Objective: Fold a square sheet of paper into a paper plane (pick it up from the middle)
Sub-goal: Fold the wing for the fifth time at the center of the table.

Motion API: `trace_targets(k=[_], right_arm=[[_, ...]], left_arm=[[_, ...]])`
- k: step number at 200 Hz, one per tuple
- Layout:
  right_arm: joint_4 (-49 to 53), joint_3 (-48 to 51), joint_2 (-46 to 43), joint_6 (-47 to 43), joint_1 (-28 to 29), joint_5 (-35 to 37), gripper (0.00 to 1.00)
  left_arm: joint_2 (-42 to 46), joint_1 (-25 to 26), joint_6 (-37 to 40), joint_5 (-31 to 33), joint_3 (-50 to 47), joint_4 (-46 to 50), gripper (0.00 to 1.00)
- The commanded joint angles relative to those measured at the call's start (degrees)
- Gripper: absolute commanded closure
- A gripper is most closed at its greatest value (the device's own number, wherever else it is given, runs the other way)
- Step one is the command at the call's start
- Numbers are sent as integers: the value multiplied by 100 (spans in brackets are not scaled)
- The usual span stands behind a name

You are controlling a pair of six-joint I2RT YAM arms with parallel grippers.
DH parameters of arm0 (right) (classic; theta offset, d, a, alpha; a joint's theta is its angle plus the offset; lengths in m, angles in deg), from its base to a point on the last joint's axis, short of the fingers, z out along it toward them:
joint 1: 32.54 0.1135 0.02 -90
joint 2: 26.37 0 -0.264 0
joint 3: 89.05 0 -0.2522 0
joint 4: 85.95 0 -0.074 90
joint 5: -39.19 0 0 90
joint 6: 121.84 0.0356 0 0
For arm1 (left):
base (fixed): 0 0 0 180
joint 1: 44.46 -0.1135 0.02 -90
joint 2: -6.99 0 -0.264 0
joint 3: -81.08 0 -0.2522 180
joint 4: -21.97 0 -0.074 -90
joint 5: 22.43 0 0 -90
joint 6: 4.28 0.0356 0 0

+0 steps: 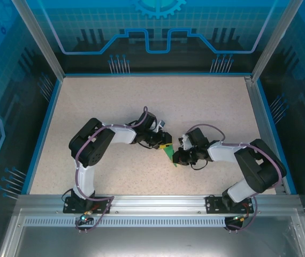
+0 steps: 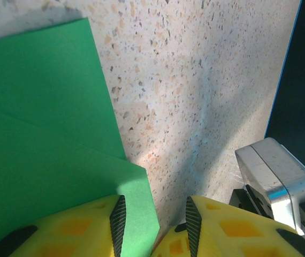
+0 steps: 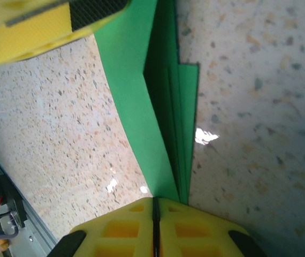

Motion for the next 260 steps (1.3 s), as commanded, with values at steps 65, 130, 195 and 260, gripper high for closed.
trace_targets(k=[65,130,195,260], right_arm=[[705,-405,-514,94,225,-226,88],[738,-148,135,-6,234,143,88],[652,511,-247,7,-90,27,88],[284,1037,-545,22,-501,-446,86]], left_arm=[[-396,-22,134,348,-70,594,60],[-361,-21,141,361,-77,620,60],[-361,-20,172,359,-41,664,60],[-396,-14,169,352,-25,655,60]])
